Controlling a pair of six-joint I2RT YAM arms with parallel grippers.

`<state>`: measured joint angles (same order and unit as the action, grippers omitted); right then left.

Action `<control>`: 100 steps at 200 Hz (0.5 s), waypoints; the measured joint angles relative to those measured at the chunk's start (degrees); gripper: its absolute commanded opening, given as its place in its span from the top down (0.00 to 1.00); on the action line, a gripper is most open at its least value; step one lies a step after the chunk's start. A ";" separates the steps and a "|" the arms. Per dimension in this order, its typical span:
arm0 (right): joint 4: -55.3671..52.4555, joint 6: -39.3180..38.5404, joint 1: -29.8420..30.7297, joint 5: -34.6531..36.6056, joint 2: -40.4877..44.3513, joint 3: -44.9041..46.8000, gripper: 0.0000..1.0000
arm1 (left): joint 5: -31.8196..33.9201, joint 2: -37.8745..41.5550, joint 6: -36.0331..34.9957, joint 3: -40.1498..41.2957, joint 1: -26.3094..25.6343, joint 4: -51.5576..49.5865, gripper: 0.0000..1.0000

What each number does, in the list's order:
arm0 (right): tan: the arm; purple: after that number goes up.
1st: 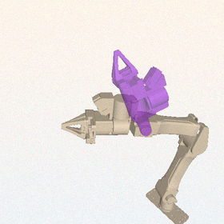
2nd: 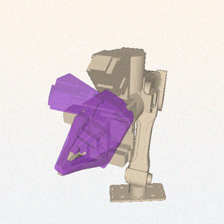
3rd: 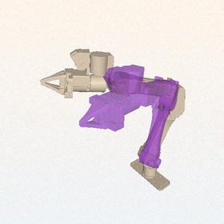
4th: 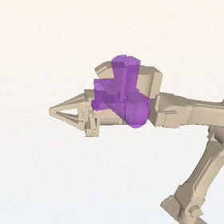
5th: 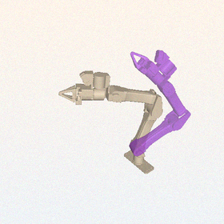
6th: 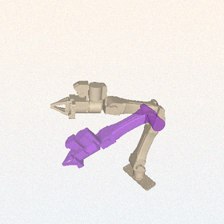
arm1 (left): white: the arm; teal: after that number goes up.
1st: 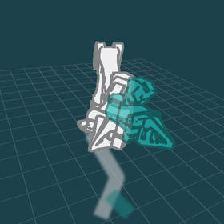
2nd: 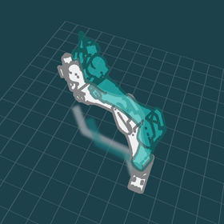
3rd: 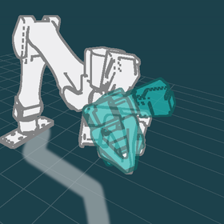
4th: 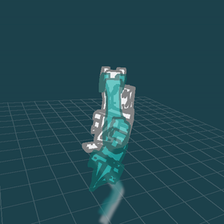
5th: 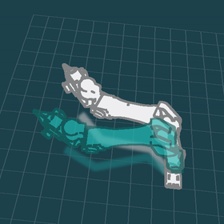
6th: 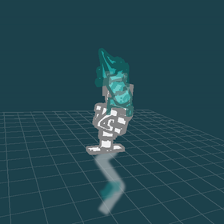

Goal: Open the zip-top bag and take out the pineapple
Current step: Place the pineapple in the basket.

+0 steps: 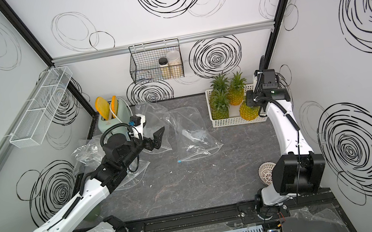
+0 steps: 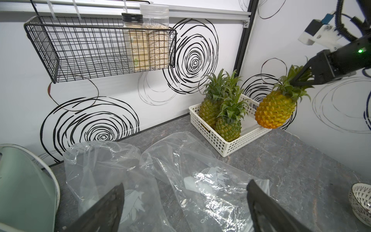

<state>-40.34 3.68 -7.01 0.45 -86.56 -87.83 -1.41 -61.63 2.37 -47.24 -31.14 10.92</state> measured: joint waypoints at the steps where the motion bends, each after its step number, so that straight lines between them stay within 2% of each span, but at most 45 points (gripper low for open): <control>1: 0.07 0.02 0.00 -0.02 -0.22 -0.15 1.00 | -0.02 0.00 0.00 0.00 0.00 0.02 0.03; 100: 6.95 2.27 -0.04 -2.38 -7.30 -3.37 1.00 | -0.07 -0.20 -0.02 0.00 0.00 -0.02 0.03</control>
<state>-33.39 5.96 -7.05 -1.93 -93.86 -91.20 -1.48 -61.82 2.35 -47.24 -31.14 10.90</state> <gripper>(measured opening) 0.180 0.969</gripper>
